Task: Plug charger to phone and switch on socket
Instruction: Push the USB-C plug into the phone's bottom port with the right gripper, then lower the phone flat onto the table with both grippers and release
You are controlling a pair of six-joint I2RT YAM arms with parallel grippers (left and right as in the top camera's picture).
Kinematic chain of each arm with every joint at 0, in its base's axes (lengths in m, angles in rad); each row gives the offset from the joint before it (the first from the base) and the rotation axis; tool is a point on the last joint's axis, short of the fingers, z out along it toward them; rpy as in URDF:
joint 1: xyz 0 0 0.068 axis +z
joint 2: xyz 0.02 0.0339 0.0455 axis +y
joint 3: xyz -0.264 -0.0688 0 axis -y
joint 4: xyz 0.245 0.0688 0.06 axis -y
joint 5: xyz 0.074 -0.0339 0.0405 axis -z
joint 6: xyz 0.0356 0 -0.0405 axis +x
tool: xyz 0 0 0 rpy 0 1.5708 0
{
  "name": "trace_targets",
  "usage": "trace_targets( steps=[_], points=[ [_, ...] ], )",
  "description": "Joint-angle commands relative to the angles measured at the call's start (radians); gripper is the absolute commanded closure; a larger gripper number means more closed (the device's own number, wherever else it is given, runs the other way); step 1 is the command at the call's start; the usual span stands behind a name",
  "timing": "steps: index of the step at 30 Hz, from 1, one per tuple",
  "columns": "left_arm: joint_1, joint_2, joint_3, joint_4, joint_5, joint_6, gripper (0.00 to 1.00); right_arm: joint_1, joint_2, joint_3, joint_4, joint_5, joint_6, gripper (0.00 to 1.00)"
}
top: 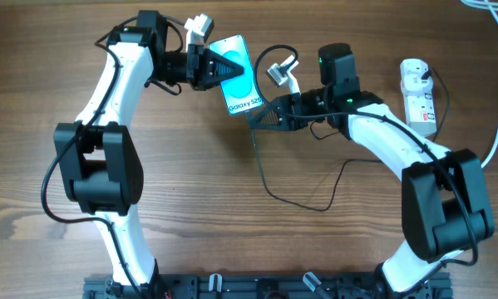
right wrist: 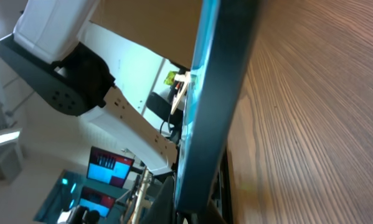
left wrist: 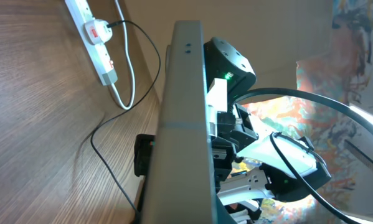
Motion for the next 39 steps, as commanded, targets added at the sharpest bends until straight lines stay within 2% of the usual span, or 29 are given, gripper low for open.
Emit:
trace_targets(
  steps=[1,9,13,19,21,23,25,28,30,35,39],
  points=[
    [-0.068,-0.002,-0.008,-0.030,-0.057,0.010,0.96,-0.029,0.016,0.036,0.081,0.066,0.074,0.96],
    [-0.078,-0.002,-0.008,-0.026,-0.079,0.010,0.96,-0.029,0.016,0.036,0.081,0.057,0.074,0.96],
    [-0.066,-0.002,-0.008,-0.021,-0.101,0.010,0.96,-0.029,0.016,0.036,0.074,0.032,0.071,0.72],
    [-0.032,-0.002,-0.008,-0.018,-0.113,0.010,0.96,-0.029,0.016,0.036,0.053,0.031,0.066,0.72],
    [-0.018,-0.002,-0.008,-0.019,-0.114,0.010,0.96,-0.029,0.016,0.036,0.053,0.032,0.063,0.66],
    [-0.010,-0.002,-0.008,-0.020,-0.140,0.009,0.96,-0.029,0.016,0.036,0.053,0.033,0.059,0.55],
    [-0.009,-0.002,-0.008,-0.036,-0.204,0.009,0.96,-0.030,0.016,0.036,0.053,0.055,0.053,0.39],
    [-0.010,-0.002,-0.008,-0.061,-0.303,0.009,0.96,-0.031,0.016,0.036,0.053,0.103,0.055,0.31],
    [-0.010,-0.002,-0.008,-0.069,-0.352,0.009,0.96,-0.032,0.016,0.036,0.033,0.159,0.055,0.30],
    [-0.010,-0.001,-0.008,-0.095,-0.491,0.005,0.96,-0.032,0.016,0.036,-0.158,0.440,0.006,0.27],
    [-0.010,0.002,-0.010,-0.090,-0.550,-0.021,0.96,-0.032,0.016,0.036,-0.274,0.578,-0.032,0.26]
  ],
)
